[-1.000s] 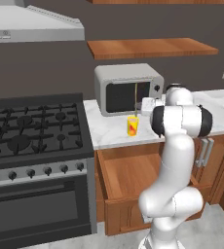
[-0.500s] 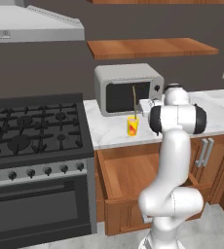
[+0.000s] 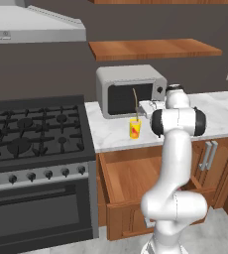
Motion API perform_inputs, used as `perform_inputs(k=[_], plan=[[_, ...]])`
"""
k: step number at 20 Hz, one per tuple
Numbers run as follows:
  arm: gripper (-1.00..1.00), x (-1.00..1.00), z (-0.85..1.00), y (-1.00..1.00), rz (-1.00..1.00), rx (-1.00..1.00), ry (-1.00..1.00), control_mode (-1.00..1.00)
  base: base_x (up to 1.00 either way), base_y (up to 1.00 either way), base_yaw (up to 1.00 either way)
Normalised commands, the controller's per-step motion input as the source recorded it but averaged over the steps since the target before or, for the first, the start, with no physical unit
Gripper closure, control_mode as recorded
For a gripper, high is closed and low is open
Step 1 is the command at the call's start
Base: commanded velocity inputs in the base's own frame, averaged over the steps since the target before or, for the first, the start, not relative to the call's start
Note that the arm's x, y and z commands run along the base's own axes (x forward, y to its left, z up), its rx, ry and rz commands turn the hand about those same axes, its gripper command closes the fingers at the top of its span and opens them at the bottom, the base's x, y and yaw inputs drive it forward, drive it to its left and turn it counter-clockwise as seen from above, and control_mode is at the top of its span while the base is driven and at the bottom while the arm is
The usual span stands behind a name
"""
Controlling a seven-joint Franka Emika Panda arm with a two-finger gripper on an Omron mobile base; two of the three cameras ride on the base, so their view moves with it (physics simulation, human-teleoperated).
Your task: Pick up the straw from the right drawer and put it inside the smoothie cup.
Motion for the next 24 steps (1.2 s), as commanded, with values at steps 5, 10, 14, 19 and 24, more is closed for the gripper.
perform_inputs(k=[5, 10, 14, 19, 24], plan=[[1.00, 0.03, -0.21, 0.00, 0.08, 0.00, 0.00, -1.00, 0.00, 0.00, 0.00], [1.00, 0.15, -0.23, 0.00, 0.07, 0.00, 0.00, -1.00, 0.00, 0.00, 0.00], [1.00, 0.19, -0.16, 0.00, 0.06, 0.00, 0.00, -1.00, 0.00, 0.00, 0.00], [1.00, 0.14, -0.10, 0.00, 0.05, 0.00, -0.01, -1.00, 0.00, 0.00, 0.00], [1.00, 0.10, -0.09, 0.00, 0.05, 0.00, -0.08, -1.00, 0.00, 0.00, 0.00]])
